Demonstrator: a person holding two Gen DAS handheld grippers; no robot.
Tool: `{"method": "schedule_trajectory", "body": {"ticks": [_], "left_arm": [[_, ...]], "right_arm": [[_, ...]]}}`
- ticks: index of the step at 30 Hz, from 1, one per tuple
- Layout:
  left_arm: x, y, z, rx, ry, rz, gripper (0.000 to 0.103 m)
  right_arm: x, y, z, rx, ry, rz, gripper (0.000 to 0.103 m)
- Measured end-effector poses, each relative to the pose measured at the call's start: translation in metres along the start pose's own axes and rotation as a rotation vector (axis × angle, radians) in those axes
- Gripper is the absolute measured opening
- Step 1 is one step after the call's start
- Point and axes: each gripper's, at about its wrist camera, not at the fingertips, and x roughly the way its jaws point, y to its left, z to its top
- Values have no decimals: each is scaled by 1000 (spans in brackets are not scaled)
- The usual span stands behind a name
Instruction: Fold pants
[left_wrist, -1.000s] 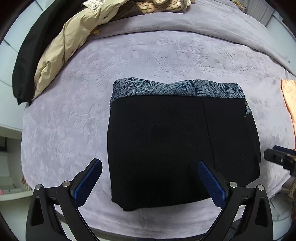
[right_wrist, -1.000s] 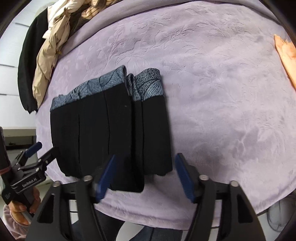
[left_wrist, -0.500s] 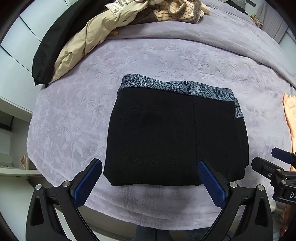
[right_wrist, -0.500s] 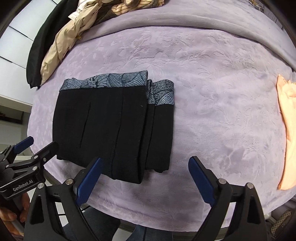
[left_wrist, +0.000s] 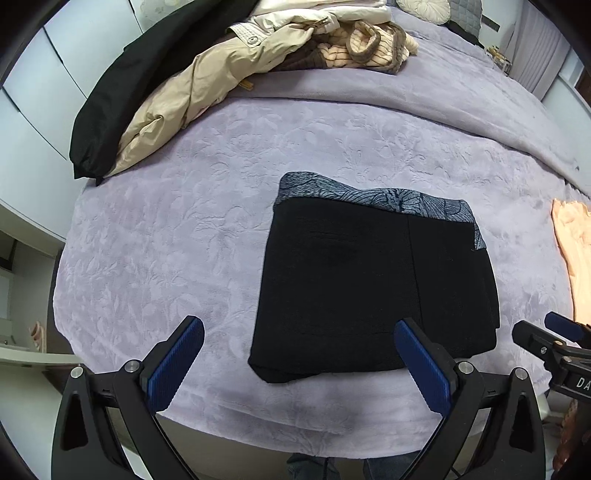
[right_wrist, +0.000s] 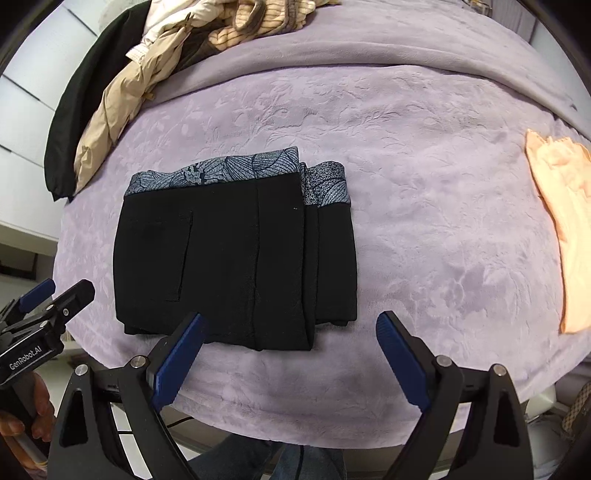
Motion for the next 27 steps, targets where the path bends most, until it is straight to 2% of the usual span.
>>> {"method": "schedule_trajectory", "body": {"ticks": [10,20,27], "left_arm": [[-25,17,-11,42,-46,-33,103],[-28,25,-38,68,-45,-41,103],[-27,31,-46,46,-46,-23,103]], "right_arm": [[-23,27,-17,8,-41,-15,95],[-33,37,-35,19,-73,-39,95],[-39,39,-45,24,-89,-49,95]]}}
